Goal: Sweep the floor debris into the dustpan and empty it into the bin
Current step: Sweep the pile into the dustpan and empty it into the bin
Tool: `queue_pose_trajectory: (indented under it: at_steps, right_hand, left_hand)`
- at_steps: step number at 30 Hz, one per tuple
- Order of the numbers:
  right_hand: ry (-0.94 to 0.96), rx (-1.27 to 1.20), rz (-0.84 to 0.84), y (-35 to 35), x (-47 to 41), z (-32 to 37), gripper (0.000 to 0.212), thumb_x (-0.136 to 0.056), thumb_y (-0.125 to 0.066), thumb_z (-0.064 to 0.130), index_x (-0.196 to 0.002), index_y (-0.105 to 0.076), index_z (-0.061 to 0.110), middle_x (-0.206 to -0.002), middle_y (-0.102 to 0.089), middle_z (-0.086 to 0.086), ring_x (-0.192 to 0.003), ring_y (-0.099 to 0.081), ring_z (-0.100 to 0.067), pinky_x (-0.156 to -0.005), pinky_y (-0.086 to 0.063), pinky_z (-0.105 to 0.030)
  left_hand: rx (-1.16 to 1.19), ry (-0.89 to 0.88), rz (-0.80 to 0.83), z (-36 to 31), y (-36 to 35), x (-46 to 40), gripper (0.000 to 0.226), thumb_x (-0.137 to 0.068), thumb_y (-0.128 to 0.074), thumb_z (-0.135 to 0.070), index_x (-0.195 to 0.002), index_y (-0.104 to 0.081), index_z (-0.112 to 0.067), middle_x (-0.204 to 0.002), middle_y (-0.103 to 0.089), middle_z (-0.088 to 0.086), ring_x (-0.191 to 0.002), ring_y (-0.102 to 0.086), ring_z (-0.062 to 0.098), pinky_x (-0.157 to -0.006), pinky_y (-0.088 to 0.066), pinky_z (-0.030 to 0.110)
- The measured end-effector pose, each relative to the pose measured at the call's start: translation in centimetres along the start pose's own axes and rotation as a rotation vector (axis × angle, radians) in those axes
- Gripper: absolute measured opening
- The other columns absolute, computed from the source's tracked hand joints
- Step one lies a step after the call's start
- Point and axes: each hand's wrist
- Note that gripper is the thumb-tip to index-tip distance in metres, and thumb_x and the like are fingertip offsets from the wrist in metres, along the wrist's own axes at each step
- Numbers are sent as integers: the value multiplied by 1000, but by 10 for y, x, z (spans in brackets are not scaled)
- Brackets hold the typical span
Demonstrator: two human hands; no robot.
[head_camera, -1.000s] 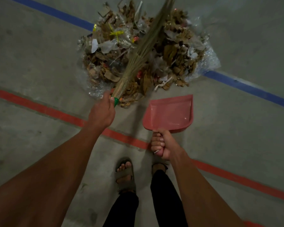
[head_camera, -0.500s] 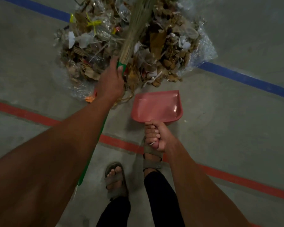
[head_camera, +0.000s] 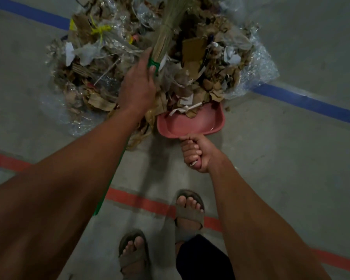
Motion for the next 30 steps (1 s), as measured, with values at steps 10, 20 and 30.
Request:
queue_pose_trajectory:
  at_steps: [10, 20, 30]
  right_hand:
    - [46, 54, -3, -7, 3, 3, 38, -93, -54, 20, -60, -36, 24, -39, -25, 12, -27, -20, -5, -31, -16, -20]
    - [68, 48, -41, 9, 13, -18, 36, -92, -54, 18, -64, -32, 26, -41, -24, 13, -28, -19, -5, -32, -15, -20]
    - [94, 67, -79, 8, 17, -34, 37, -88, -56, 18, -63, -30, 26, -41, -23, 12, -29, -17, -4, -31, -15, -19]
  left_hand:
    - [-79, -124, 355, 28, -9, 41, 47, -106, -44, -30, -151, -35, -41, -124, -64, 11, -101, -64, 31, -84, -55, 47]
    - [-15, -117, 290, 58, 16, 109, 49, -110, -38, -31, -158, -31, -32, -135, -59, 9, -114, -60, 28, -91, -52, 48]
    - [-54, -167, 502, 40, -2, 129, 48, -108, -42, -27, -155, -34, -32, -135, -61, 12, -113, -62, 33, -89, -52, 47]
Point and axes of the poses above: each hand's wrist, its own x-axis away from the middle knuckle, its own y-axis out of the back of the hand, z = x × y
